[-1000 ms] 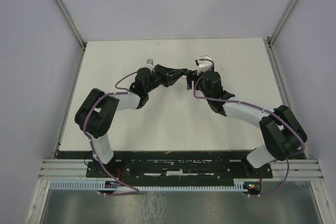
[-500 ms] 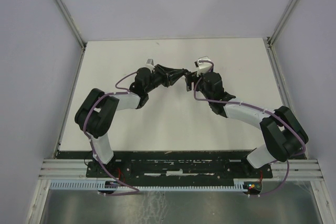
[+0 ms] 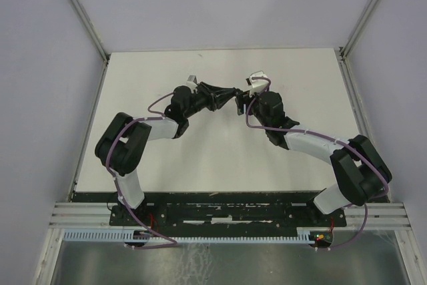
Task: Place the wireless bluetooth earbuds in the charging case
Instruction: Close the charging case.
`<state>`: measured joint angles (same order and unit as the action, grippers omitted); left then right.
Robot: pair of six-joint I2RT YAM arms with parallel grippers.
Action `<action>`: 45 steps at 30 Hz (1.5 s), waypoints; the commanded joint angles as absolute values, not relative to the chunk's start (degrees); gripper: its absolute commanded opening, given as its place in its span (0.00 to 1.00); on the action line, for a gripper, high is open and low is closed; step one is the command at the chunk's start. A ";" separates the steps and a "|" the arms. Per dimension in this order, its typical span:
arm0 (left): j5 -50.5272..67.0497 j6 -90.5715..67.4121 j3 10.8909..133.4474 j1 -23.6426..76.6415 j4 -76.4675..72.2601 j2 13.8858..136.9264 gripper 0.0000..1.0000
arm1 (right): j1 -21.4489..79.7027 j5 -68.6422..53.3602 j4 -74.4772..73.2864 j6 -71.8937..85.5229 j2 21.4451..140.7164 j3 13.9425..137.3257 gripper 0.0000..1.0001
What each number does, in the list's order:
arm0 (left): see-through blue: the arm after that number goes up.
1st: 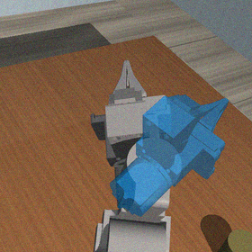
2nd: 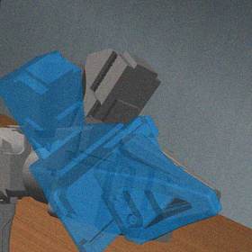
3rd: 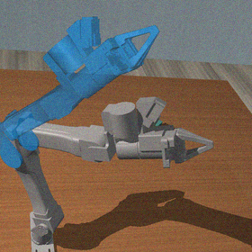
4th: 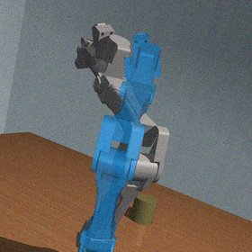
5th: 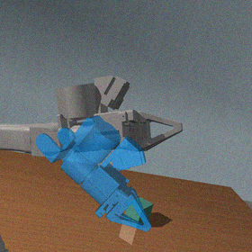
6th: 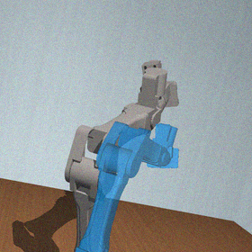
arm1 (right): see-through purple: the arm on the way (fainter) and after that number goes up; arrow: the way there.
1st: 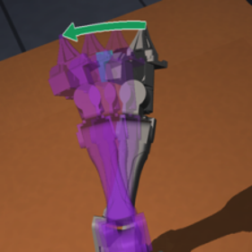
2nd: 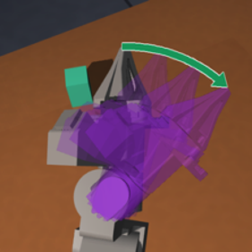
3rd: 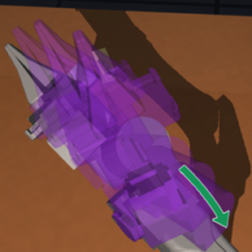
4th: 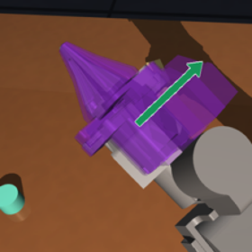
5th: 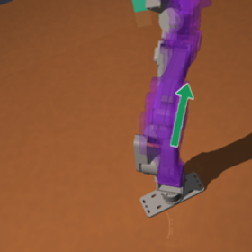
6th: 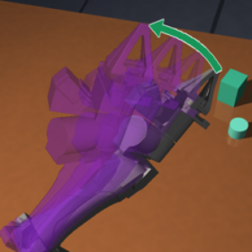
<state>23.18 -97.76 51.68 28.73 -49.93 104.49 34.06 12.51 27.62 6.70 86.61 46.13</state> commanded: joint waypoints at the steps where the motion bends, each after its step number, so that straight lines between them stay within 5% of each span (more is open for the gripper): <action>1: 25.39 -100.01 51.31 28.87 -54.63 104.39 0.03 | 33.84 12.85 30.58 4.88 85.34 46.46 0.75; 45: 29.33 -99.67 50.64 27.79 -54.82 105.61 0.03 | 33.84 17.39 31.94 -2.36 80.19 43.02 0.78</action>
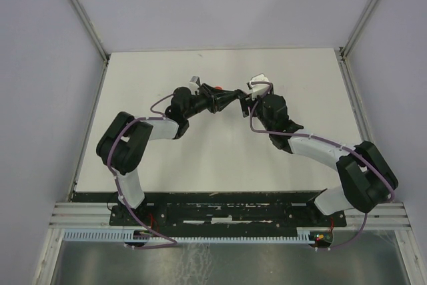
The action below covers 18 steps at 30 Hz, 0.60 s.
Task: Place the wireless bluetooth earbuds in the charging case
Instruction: Close the charging case.
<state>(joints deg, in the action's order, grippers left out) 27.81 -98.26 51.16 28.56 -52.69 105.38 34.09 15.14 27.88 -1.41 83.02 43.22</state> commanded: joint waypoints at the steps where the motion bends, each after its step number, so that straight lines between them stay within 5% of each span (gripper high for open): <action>1: 29.35 -99.67 50.56 27.70 -54.80 105.57 0.03 | 33.92 17.58 31.92 -2.51 80.04 42.98 0.77; 9: 29.53 -99.16 49.76 26.61 -55.15 105.43 0.03 | 33.86 19.57 28.97 -1.86 78.25 42.92 0.78; 18: 29.68 -83.13 48.56 21.29 -44.65 103.95 0.03 | 32.49 22.31 -0.41 15.40 74.14 50.53 0.83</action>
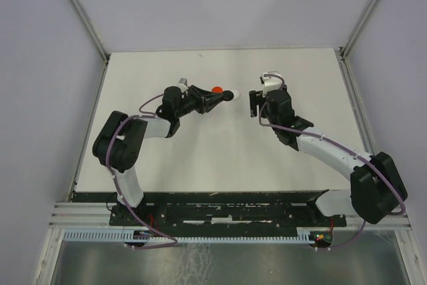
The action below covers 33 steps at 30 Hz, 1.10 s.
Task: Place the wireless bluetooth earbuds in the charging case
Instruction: Close the charging case, then place the charging case at the center of the board.
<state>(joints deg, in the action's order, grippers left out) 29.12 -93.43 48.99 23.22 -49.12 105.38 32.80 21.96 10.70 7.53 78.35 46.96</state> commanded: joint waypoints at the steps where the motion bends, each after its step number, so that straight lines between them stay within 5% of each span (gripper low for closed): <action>1: 29.70 -81.35 48.58 20.98 -43.33 104.21 0.03 | 32.46 20.73 -2.66 15.99 73.59 51.18 0.87; 6: 29.31 -76.01 48.49 20.74 -42.28 106.93 0.03 | 32.43 17.36 -7.51 16.67 71.21 52.28 1.00; 33: 19.96 -66.63 49.53 21.61 -40.08 113.27 0.06 | 32.45 15.48 -7.47 16.61 72.43 51.89 0.99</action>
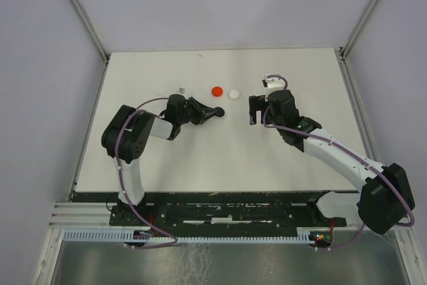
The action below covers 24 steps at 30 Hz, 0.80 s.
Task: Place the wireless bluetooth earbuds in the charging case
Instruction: Place the charging case at the center of the board, then reset both arms
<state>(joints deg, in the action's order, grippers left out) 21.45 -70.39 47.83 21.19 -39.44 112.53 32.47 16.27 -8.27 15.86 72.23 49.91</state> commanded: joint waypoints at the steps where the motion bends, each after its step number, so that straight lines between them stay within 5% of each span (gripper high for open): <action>1: 20.02 -66.43 49.73 21.70 -39.96 113.50 0.08 | 32.47 15.48 -7.54 16.71 72.40 51.97 0.99; 7: 19.95 -66.28 49.54 21.73 -39.86 114.25 0.21 | 32.12 17.55 -9.79 17.94 72.33 52.62 1.00; 19: 18.19 -63.60 48.52 21.18 -33.67 111.08 0.75 | 24.43 25.85 -18.70 27.78 70.82 54.83 1.00; 24: 14.35 -60.38 45.93 17.92 -27.77 103.56 0.79 | 21.83 34.81 -19.26 31.99 67.39 53.99 1.00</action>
